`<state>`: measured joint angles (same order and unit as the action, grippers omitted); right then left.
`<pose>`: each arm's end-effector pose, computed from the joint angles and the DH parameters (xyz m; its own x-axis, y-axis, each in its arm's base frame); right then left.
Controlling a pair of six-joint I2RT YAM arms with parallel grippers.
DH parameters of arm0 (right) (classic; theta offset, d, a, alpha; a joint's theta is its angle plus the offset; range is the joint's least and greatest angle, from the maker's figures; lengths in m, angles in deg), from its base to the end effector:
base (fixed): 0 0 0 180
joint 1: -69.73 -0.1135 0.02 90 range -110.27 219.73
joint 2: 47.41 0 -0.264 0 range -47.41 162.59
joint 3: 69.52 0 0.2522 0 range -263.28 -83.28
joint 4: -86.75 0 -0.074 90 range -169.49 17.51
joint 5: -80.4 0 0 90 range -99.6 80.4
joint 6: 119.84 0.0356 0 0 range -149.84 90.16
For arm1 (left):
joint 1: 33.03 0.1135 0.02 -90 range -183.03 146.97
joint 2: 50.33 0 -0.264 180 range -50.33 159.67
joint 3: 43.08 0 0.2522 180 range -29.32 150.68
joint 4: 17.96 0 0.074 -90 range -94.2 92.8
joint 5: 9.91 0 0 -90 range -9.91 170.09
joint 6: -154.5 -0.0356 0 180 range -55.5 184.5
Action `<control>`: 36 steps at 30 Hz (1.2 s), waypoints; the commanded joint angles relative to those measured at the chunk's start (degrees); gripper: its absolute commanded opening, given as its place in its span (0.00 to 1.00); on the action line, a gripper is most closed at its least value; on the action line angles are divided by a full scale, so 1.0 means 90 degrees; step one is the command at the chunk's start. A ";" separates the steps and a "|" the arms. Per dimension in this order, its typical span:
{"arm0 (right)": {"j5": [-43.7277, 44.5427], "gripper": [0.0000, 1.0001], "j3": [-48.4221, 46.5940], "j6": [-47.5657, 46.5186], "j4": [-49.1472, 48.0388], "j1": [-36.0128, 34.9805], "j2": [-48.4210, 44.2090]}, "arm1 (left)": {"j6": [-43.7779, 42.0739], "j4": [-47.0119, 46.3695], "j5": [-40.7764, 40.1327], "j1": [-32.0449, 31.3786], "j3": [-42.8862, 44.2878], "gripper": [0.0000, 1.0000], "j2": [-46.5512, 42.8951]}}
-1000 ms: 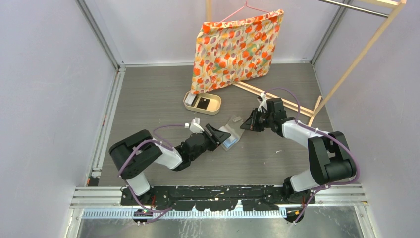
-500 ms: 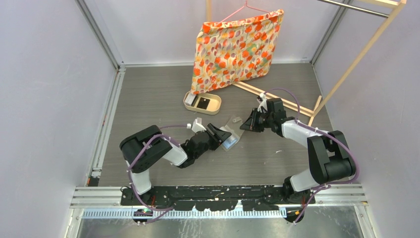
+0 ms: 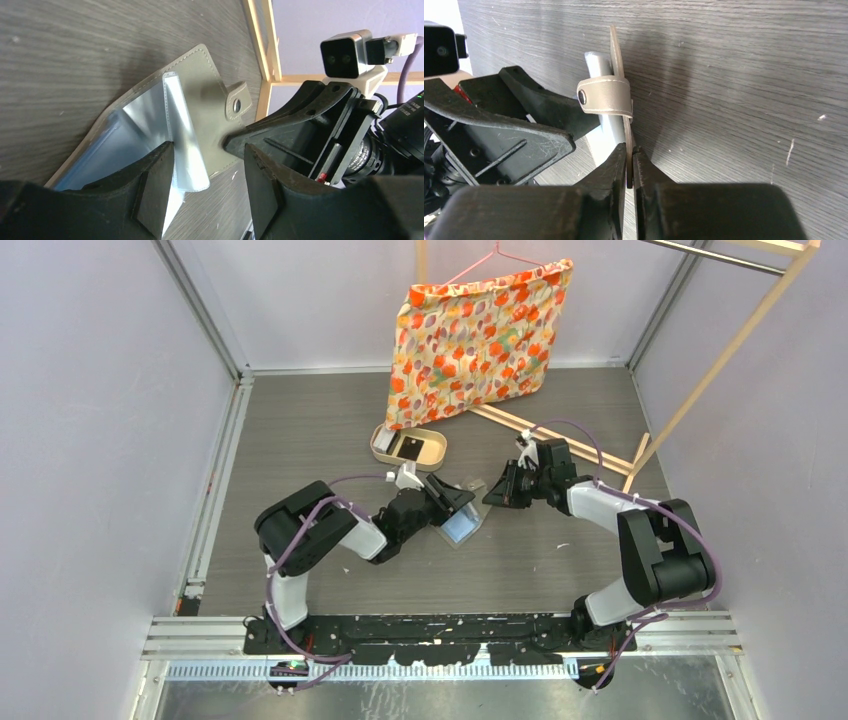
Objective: Put the credit cards into the card holder
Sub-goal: Turn over the card slot in the card holder.
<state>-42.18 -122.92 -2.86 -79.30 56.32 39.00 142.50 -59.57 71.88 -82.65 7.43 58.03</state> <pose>0.2737 0.0850 0.1636 -0.8844 0.1821 -0.4297 -0.1702 0.7314 0.6604 0.2256 -0.2574 0.1200 -0.6883 -0.6851 -0.2387 -0.0389 0.3634 -0.9308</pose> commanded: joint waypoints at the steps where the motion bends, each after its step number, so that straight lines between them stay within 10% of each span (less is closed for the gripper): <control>1: -0.0253 0.17 -0.0191 0.0009 -0.0069 -0.0004 -0.0008 | -0.0303 -0.0757 0.0409 0.0111 0.0296 0.54 0.0281; 14: -0.0040 0.52 -0.0305 -0.0311 0.0230 0.0017 -0.0308 | -0.0343 -0.1791 0.0662 0.0147 0.0525 0.52 0.0860; 30: 0.1300 0.48 -0.0558 -0.0972 0.0733 0.0428 -0.0875 | -0.0284 -0.1197 0.1538 0.0221 0.1461 0.49 0.1450; 36: 0.0716 0.21 -0.0772 -0.1307 0.1035 0.0658 -0.0978 | -0.0229 -0.1155 0.1573 0.0239 0.1590 0.49 0.1606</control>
<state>-32.43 -126.54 -11.78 -70.74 61.00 32.18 140.58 -69.52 84.51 -80.88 20.15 71.49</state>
